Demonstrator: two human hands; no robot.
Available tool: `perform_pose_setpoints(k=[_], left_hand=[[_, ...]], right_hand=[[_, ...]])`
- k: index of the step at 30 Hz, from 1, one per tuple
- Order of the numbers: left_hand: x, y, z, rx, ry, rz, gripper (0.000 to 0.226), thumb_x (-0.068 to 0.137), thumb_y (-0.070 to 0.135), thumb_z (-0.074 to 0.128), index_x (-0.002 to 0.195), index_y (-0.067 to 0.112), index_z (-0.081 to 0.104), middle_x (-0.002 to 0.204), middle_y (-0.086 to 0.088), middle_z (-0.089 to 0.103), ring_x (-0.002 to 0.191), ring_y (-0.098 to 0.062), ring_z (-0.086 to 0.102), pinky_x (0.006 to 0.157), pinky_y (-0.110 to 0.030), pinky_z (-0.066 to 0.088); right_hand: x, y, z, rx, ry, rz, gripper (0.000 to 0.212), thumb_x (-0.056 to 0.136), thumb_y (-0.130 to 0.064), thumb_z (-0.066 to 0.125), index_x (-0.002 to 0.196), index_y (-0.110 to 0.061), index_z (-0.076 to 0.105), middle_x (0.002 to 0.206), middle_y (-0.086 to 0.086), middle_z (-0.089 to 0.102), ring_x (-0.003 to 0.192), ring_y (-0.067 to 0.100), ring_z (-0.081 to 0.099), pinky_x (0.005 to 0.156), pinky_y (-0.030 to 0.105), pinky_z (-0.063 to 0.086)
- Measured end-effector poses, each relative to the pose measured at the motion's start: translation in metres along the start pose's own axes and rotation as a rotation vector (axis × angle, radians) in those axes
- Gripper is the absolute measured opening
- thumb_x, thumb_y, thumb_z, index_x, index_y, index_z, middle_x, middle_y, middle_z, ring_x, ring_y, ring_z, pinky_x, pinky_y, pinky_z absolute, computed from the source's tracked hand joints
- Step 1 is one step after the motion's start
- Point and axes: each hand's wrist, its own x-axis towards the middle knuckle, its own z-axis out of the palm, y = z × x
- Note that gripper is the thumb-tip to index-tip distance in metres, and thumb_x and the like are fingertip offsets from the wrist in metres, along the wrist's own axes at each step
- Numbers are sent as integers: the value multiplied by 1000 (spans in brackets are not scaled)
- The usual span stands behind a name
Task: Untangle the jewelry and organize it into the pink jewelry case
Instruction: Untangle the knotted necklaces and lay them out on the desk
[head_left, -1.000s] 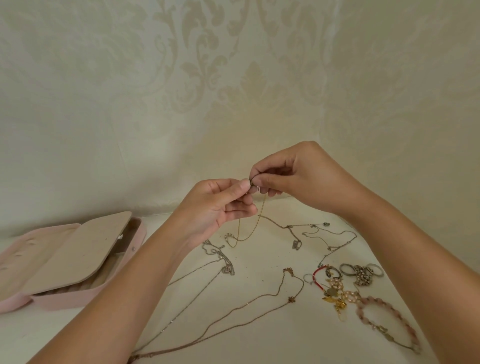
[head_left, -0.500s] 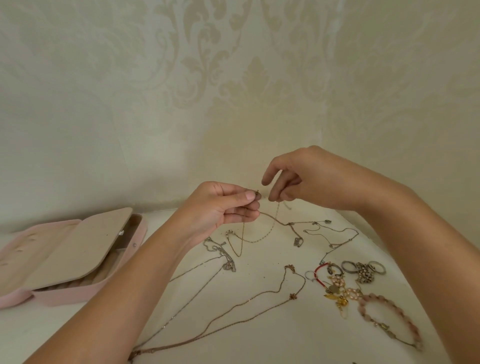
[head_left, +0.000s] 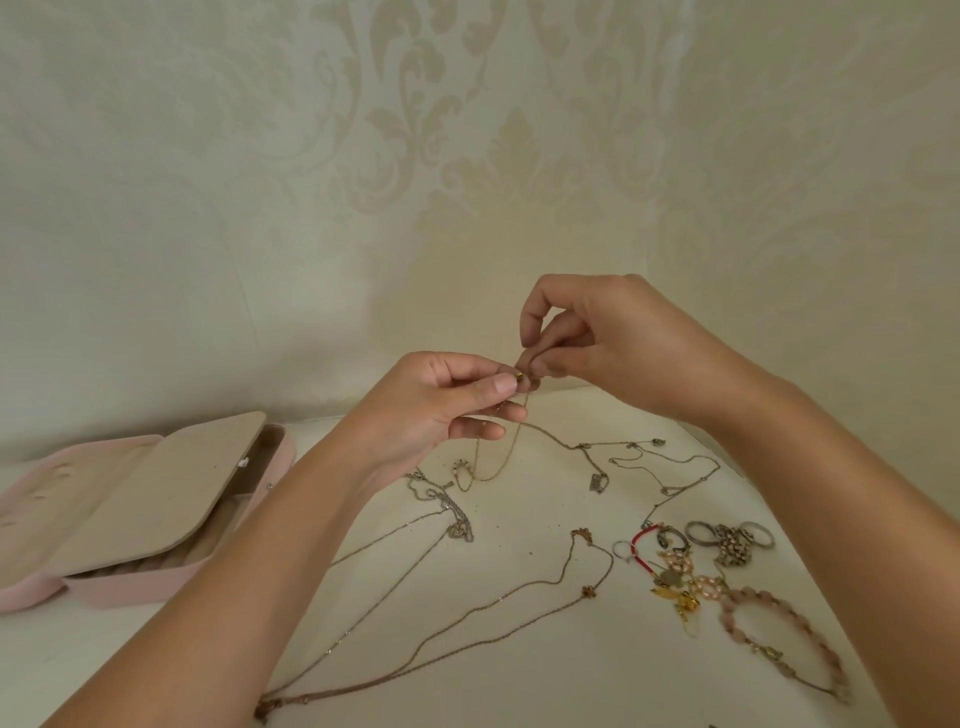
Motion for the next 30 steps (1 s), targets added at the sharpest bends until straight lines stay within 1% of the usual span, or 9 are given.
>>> perform_pose_setpoints(k=[2,5,10,14,20,23,26,28,30], left_hand=[[0,1,0,-5,0,3,21,73,20,65,88,7,71,86,3,74,74,-8,68,57,-16,50],[-1,1,0,-2,-19,3,21,75,18,64,91,7,71,93,0,75,73,-6,67,57,-16,49],[-1,0,0,-33,-54,23,24,77,17,62,94,3,70,94,-4,74,77,-7,66,63,-16,50],[-1,1,-1,-26,-53,38,21,76,17,62,91,4,71,89,-3,74,75,-7,67,64,-16,50],[-3,4,-5,169,-11,97,15,76,21,66,84,12,74,84,0,74,73,-7,66,66,-16,49],[-4,5,-3,307,23,144,10,86,9,64,86,11,73,76,4,73,66,-2,63,64,-15,48],[-5,7,-2,393,77,192,12,88,8,63,86,13,74,76,2,74,62,-4,61,60,-15,46],[-5,7,-2,438,124,211,11,88,11,65,86,16,74,75,-1,74,58,-7,60,57,-14,45],[-5,6,-3,489,181,217,10,88,13,65,89,17,75,67,0,72,50,-5,56,55,-13,45]], right_hand=[[0,-1,1,-5,12,-6,18,85,-1,66,87,-18,59,79,-8,75,76,1,69,74,24,52],[0,-2,2,6,32,-14,15,86,-3,66,87,-16,60,80,-8,75,75,-2,68,67,12,48],[0,-3,2,27,20,-17,14,86,-2,66,87,-15,61,79,-8,75,75,0,69,71,15,50],[1,-2,-2,23,13,-26,14,85,-3,68,88,-16,65,78,-8,75,75,-1,69,75,16,52],[1,3,-6,-118,-26,-8,12,80,-13,75,87,-23,77,77,-8,73,73,0,66,72,19,53],[3,5,-3,-122,-28,-7,8,82,-18,74,84,-25,77,76,-10,70,68,-2,61,64,13,47],[4,5,-2,-92,-15,19,7,82,-19,73,78,-24,75,66,-10,67,57,-3,54,55,10,41],[4,6,-2,-80,-4,27,8,82,-19,72,76,-24,75,60,-13,64,54,-4,52,53,10,40],[5,8,-2,-70,1,39,8,82,-20,73,76,-25,75,58,-15,64,53,-3,51,52,10,39]])
